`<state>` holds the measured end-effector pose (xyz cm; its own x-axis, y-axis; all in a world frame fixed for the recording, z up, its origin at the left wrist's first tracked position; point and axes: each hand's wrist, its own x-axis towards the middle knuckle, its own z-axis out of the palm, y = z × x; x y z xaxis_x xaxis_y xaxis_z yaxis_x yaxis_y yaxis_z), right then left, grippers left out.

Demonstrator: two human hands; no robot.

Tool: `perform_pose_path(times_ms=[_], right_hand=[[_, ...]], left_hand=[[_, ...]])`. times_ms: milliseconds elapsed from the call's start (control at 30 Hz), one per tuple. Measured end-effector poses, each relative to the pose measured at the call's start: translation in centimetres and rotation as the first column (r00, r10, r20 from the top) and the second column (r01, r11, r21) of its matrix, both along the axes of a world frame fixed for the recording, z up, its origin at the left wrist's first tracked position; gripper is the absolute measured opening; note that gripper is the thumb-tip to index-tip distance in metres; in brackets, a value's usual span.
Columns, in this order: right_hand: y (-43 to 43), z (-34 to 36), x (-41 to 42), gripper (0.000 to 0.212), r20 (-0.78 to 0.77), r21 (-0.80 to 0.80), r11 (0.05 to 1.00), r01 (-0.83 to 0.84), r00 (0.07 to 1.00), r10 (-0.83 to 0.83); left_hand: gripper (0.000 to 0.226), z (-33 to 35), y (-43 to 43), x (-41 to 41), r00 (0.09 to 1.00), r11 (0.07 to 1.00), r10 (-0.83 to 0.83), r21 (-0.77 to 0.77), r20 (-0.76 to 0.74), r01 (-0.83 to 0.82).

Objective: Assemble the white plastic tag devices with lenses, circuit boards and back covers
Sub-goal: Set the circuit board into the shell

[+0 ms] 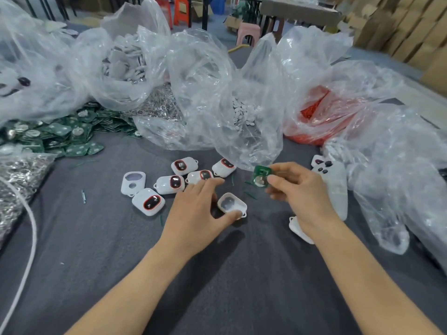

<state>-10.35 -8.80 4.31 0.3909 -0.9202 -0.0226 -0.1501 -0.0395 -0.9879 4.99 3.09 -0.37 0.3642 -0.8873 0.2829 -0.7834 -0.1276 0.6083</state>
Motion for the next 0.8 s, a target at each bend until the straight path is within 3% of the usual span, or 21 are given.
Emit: perform_pose_path(times_ms=[100, 300, 667, 800], right_hand=[[0.4, -0.1, 0.6, 0.029, 0.017, 0.036, 0.997, -0.071, 0.997, 0.070], [0.9, -0.9, 0.6, 0.026, 0.016, 0.085, 0.987, -0.138, 0.990, 0.137], [1.7, -2.5, 0.7, 0.028, -0.274, -0.182, 0.956, -0.231, 0.945, 0.177], [1.7, -2.7, 0.8, 0.029, -0.290, -0.217, 0.951, -0.220, 0.945, 0.152]], left_hand=[[0.067, 0.1, -0.1, -0.6, 0.993, 0.996, -0.048, 0.083, 0.107, 0.039], [0.065, 0.0, 0.0, -0.7, 0.989, 0.989, -0.138, 0.042, -0.042, 0.140], [0.074, -0.1, -0.2, -1.1, 0.990, 0.987, -0.132, 0.099, 0.051, 0.126], [0.073, -0.2, -0.2, -1.0, 0.989, 0.987, -0.129, 0.104, 0.071, 0.121]])
